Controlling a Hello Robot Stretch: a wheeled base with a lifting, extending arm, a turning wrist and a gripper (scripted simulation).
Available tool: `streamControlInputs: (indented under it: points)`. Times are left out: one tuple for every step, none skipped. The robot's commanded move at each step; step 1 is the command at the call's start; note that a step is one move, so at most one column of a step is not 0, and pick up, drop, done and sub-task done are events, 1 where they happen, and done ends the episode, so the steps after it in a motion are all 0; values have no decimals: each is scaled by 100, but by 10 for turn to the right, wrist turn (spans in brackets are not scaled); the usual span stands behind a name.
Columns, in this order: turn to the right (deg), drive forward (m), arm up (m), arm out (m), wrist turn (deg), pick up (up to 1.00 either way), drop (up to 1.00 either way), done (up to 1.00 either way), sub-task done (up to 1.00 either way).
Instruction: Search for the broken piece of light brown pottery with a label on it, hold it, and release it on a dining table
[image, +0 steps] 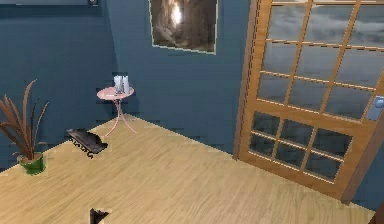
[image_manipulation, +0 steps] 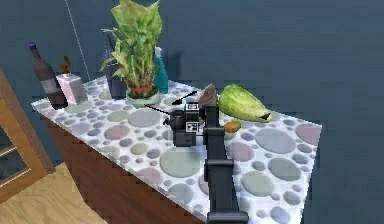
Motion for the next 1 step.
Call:
streamControlInputs:
  points:
    - [0, 0, 0, 0, 0, 100, 0, 0, 0]
